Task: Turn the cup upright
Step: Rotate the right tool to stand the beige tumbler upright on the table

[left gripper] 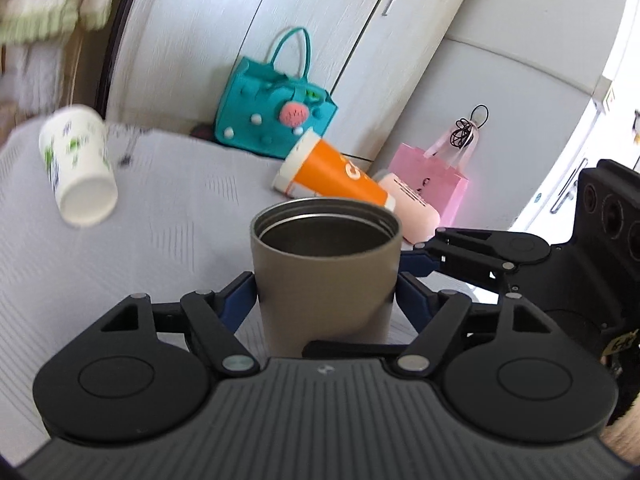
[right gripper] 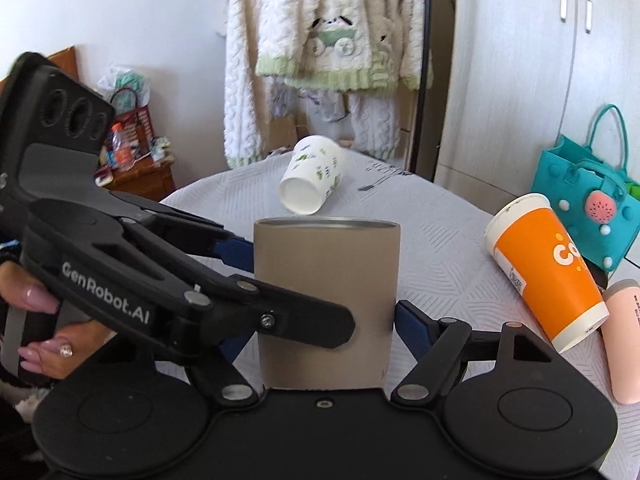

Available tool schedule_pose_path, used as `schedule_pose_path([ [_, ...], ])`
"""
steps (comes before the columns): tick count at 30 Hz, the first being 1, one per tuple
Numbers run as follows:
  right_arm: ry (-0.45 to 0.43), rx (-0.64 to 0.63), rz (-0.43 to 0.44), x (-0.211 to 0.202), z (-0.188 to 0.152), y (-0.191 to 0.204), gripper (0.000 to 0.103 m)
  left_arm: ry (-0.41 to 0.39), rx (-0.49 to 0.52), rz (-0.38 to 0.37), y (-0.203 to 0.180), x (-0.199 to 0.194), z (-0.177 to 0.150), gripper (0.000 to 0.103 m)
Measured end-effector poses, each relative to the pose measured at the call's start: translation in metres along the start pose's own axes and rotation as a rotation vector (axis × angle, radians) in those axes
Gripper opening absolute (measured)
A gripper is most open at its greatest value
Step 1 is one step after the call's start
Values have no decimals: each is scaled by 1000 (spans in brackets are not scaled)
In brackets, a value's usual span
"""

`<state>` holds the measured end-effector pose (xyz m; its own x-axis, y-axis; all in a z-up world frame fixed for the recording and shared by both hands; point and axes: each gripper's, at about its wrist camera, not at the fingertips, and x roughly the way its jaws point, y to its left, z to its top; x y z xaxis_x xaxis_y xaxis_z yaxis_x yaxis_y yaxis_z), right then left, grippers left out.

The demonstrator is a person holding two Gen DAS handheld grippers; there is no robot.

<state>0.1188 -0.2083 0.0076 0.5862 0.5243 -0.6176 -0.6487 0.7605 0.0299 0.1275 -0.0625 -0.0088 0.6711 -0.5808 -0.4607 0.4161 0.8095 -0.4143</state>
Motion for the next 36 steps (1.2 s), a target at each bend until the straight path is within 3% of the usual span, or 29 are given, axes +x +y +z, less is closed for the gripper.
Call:
schedule_pose_path([
  [9,-88,67,-33,16,3,-23,80,-14,75,-5,7,30,29,76],
  [17,-194,26,-122,30,0,-29,80,-32,200,11,4,48,41,76],
  [25,-188,-10,-184,38,-2,-33,80,-37,240,6,2,62,36,76],
  [31,-210,7,-173,34,-9,-38,80,-54,253,-7,0,61,32,76],
  [36,-217,47,-163,33,-12,-43,80,5,207,-3,0,63,33,78],
])
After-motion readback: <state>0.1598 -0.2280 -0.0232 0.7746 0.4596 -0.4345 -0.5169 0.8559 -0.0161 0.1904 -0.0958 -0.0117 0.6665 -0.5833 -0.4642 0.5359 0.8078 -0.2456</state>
